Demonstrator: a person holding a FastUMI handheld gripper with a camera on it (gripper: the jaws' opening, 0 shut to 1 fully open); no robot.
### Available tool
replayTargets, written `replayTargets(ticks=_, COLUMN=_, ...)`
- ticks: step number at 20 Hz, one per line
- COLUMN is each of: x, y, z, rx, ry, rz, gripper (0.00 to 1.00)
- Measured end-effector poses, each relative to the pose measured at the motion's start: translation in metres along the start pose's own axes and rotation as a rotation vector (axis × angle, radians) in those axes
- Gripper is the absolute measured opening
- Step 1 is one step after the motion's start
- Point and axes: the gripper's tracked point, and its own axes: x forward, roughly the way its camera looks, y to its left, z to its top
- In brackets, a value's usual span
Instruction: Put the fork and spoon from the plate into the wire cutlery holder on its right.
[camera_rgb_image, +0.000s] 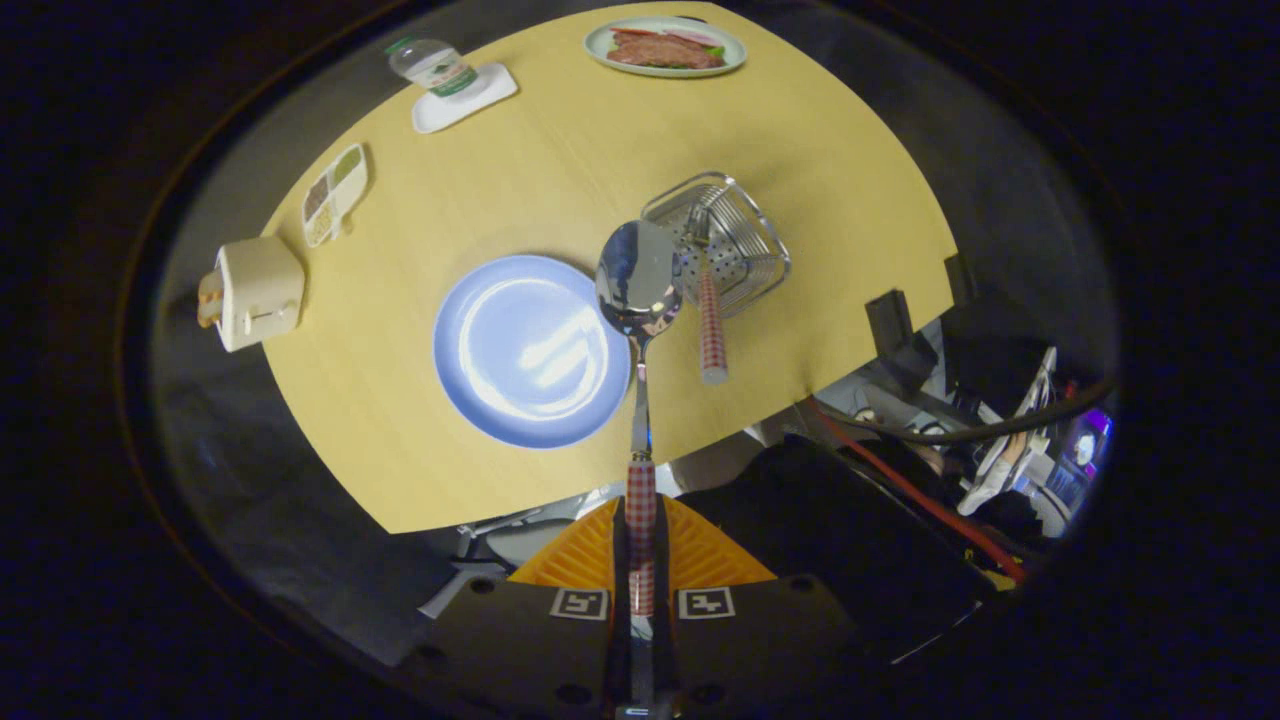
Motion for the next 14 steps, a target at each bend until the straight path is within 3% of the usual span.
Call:
replayTargets(ticks=6, x=-0.004, y=-0.036, z=0.02, rx=0.099, ry=0.232, rz=-0.033, gripper=0.11)
replayTargets(ticks=10, x=-0.004, y=-0.028, z=0.043, rx=0.191, ry=0.342, rz=0.04, gripper=0.11)
replayTargets(ticks=14, x=0.006, y=-0.019, z=0.058, rx=0.186, ry=0.443, rz=0.068, gripper=0.11)
